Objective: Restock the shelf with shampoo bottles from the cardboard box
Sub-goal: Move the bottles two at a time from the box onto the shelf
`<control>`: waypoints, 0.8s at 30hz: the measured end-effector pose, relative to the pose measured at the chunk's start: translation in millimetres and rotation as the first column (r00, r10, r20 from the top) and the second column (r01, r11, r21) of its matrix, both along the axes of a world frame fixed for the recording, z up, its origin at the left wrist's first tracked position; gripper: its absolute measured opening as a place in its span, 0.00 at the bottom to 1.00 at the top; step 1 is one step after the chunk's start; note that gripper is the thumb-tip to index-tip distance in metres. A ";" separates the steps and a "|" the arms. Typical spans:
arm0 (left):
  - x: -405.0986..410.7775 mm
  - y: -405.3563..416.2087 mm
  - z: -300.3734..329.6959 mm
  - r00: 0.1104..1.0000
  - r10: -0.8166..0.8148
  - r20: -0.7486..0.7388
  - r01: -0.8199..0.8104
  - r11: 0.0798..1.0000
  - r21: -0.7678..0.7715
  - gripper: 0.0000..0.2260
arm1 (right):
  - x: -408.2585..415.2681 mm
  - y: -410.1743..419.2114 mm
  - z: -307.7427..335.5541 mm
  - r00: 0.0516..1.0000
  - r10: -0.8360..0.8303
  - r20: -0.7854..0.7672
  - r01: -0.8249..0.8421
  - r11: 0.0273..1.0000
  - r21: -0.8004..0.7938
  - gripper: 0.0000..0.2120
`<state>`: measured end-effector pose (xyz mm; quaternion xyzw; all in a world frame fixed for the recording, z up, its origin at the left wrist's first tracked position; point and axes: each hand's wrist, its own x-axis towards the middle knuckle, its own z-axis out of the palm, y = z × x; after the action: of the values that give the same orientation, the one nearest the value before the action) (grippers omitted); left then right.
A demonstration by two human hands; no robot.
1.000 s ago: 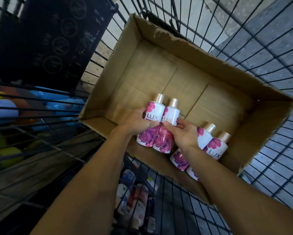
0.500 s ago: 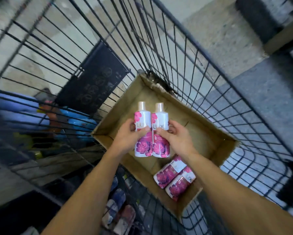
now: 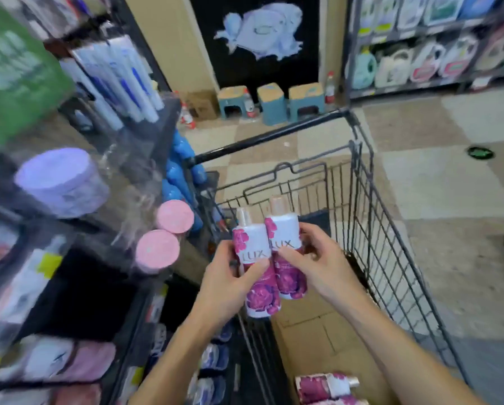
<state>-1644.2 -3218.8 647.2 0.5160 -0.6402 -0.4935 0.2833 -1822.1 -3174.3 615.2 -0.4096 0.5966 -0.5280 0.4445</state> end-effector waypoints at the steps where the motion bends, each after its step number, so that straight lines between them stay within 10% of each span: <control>1: 17.4 8.0 20.3 0.999 0.052 -0.017 -0.053 0.998 -0.040 0.15 | 15.7 -1.8 16.9 0.999 0.051 -0.009 -0.052 0.998 -0.030 0.22; 24: 222.8 250.7 195.4 0.691 0.720 -0.062 -0.682 0.621 -0.386 0.15 | 269.5 75.3 195.1 0.604 0.791 -0.096 -0.759 0.535 -0.371 0.19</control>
<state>-1421.4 -2968.0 842.6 0.6830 -0.4838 -0.1838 0.5154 -1552.6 -3099.0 810.3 -0.6852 0.2214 -0.3962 0.5697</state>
